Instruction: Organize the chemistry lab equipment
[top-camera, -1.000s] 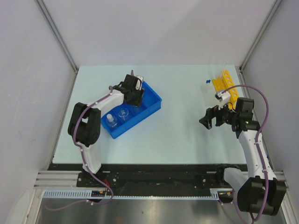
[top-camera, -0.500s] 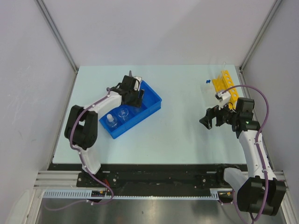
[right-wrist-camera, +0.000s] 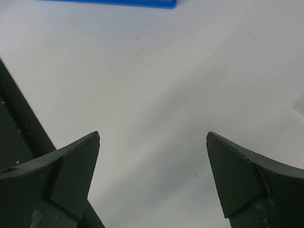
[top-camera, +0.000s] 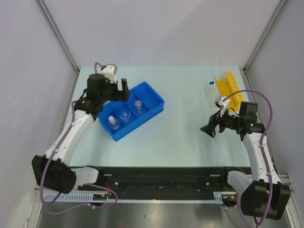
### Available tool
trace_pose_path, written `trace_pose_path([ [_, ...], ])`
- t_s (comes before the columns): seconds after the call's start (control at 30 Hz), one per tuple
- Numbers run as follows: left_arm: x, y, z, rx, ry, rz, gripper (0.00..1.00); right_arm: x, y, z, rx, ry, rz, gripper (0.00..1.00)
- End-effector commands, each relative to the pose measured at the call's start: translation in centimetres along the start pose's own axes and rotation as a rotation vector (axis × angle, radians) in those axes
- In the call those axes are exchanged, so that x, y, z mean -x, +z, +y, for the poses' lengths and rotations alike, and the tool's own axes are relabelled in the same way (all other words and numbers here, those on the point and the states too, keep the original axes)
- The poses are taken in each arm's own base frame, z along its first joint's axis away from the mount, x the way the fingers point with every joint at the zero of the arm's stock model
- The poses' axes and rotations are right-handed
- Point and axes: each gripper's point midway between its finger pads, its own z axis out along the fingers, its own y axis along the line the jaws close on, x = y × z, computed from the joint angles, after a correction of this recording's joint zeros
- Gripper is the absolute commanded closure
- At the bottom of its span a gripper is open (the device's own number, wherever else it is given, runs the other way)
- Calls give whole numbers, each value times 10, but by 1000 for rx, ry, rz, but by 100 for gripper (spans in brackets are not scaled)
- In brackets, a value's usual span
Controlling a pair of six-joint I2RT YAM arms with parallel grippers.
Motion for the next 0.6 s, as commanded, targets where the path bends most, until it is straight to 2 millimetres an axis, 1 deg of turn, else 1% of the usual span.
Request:
trace_pose_path([
  [0.0, 4, -52, 14, -30, -1, -117, 0, 8, 1, 36, 223, -145, -93, 0],
  [0.03, 2, -61, 15, -40, -12, -135, 0, 10, 2, 40, 250, -190, -103, 0],
  [0.07, -16, -63, 21, -21, -34, -119, 0, 8, 5, 52, 293, -229, -81, 0],
  [0.1, -16, -69, 27, -1, -58, -153, 0, 7, 9, 57, 315, -293, -55, 0],
  [0.13, -10, -88, 26, 6, -54, -222, 0, 16, 12, 57, 326, -433, -44, 0],
  [0.17, -15, -92, 27, 14, -58, -242, 0, 4, 22, 68, 385, -479, 52, 0],
  [0.2, -28, -92, 28, 16, -61, -248, 0, 3, 27, 70, 412, -537, 88, 0],
  [0.23, -29, -101, 26, 14, -54, -284, 0, 1, 33, 70, 443, -607, 116, 0],
  [0.27, -34, -103, 29, 26, -55, -291, 0, 10, 37, 69, 448, -675, 151, 0],
  [0.3, -48, -100, 32, 41, -52, -268, 0, 3, 51, 77, 515, -704, 195, 0],
  [0.33, -53, -101, 35, 59, -52, -264, 1, 5, 59, 81, 536, -752, 213, 0],
  [0.37, -56, -104, 38, 78, -50, -265, 0, 16, 69, 75, 506, -828, 229, 0],
  [0.4, -62, -105, 44, 113, -53, -247, 0, 14, 86, 86, 553, -876, 251, 1],
  [0.43, -62, -107, 46, 126, -53, -250, 0, 17, 95, 87, 558, -913, 261, 1],
  [0.47, -60, -112, 46, 133, -47, -265, 0, 36, 106, 84, 536, -971, 264, 2],
  [0.5, -58, -114, 51, 158, -44, -281, 0, 29, 124, 96, 596, -990, 295, 5],
  [0.53, -57, -117, 53, 174, -45, -292, 0, 30, 134, 99, 613, -1007, 311, 7],
  [0.57, -54, -121, 55, 187, -42, -309, 0, 52, 144, 101, 595, -1061, 290, 10],
])
